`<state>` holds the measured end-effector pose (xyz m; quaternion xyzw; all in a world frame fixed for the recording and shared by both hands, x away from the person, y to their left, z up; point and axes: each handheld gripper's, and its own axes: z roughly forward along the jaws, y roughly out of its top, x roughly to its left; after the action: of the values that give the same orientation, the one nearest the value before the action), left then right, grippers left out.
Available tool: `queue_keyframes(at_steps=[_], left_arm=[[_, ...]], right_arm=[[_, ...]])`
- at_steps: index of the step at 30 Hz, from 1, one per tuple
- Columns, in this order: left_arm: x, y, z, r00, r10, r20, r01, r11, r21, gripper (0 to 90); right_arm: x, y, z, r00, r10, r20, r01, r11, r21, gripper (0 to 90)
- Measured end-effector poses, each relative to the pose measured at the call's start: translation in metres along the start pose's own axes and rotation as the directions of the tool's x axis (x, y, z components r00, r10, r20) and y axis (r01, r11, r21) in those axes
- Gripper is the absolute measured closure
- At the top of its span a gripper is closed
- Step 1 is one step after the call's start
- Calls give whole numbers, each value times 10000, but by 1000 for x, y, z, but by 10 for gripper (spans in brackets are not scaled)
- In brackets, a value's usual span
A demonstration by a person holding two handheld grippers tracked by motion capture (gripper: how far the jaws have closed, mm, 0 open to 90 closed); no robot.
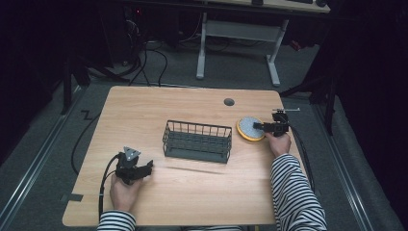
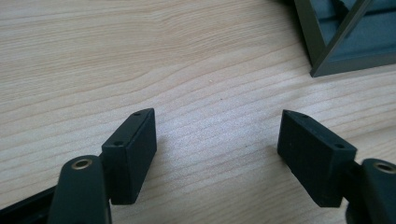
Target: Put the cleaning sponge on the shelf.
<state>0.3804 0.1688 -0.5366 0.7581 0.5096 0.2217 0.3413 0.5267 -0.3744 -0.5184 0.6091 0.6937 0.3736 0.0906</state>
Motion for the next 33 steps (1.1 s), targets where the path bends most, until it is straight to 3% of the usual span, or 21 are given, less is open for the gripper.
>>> queue_keyframes(at_steps=[2, 6, 9, 12, 24, 33], left_arm=[[0, 0, 0, 10000, 1, 0, -1, 10000, 1, 288], [0, 0, 0, 10000, -45, -46, 45, 10000, 9, 281], [0, 0, 0, 10000, -74, -52, 75, 10000, 8, 277], [1, 0, 0, 10000, -83, -26, 83, 10000, 30, 276], [1, 1, 1, 10000, -55, 45, 55, 10000, 35, 275], [1, 1, 1, 10000, -15, 56, 15, 10000, 25, 272]], right_arm=[[2, 0, -1, 9998, -171, -62, 172, 9997, 180, 507], [12, -1, -4, 9953, -934, 257, 929, 9955, 169, 617], [15, -1, -7, 9920, -1243, 222, 1238, 9920, 231, 721], [18, -1, -8, 9893, -1432, 270, 1426, 9895, 244, 770], [33, -5, -18, 9868, -1621, 32, 1621, 9867, -104, 794], [35, -3, -37, 9834, -1811, 148, 1815, 9828, -341, 797]])
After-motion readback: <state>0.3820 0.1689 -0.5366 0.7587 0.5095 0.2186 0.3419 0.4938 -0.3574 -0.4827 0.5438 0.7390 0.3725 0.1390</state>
